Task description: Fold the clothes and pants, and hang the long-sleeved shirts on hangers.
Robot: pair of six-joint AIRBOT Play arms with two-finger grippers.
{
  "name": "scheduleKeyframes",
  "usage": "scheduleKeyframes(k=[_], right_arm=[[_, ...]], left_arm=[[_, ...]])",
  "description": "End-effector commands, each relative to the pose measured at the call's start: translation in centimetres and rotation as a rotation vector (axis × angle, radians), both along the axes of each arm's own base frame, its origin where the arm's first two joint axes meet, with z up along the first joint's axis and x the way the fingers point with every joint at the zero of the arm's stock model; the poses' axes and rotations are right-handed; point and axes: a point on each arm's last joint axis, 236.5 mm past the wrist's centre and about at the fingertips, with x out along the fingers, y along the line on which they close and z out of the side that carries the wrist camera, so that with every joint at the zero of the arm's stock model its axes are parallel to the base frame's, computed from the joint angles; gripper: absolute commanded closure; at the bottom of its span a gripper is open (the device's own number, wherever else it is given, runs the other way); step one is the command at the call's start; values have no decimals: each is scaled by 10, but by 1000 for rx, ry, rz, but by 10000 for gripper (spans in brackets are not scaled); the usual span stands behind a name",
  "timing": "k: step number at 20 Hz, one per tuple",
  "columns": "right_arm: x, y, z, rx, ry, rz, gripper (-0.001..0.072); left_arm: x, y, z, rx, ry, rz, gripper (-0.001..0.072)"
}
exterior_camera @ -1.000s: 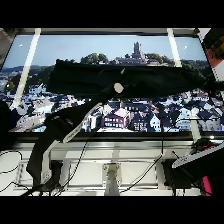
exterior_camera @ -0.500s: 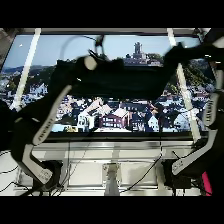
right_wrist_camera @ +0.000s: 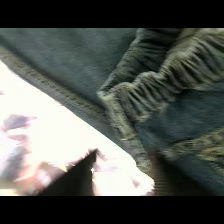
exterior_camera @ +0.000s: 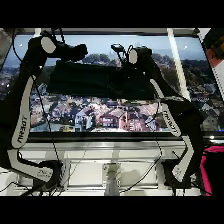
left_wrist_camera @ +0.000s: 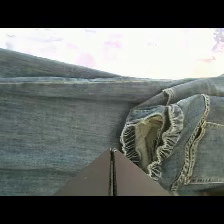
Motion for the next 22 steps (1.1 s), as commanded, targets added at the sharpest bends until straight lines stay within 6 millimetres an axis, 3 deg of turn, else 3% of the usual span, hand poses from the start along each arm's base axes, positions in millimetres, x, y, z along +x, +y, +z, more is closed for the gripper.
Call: scheduleKeyframes(k=[1, 4, 8, 9, 11, 12, 13, 14, 16, 22], right_arm=[[28, -56, 29, -113, -113, -104, 694], [43, -136, 53, -19, -92, -248, 696], [17, -194, 52, 444, 85, -242, 696], [10, -207, 44, 566, 135, -277, 695], [-8, -235, 2, 695, 259, -445, 665], [-22, -244, -25, 705, 319, -511, 453], [-32, -246, -46, 706, 357, -559, 234], [-39, -245, -63, 698, 386, -589, 162], [-47, -233, -81, 683, 437, -578, 162], [-38, -219, -121, 603, 436, -591, 162]], left_arm=[[-3, -1, 0, 48, -17, -47, 691], [-7, -8, -1, 65, -24, -80, 692], [-23, -10, -13, 117, 28, -152, 692], [-27, -12, -16, 124, 41, -166, 692], [-30, -17, -17, 128, 44, -181, 692], [-31, -20, -16, 128, 44, -187, 692], [-32, -23, -17, 128, 44, -193, 691], [-33, -26, -17, 128, 43, -198, 692], [-36, -33, -17, 128, 43, -211, 692], [-46, -55, -16, 123, 42, -254, 692]])
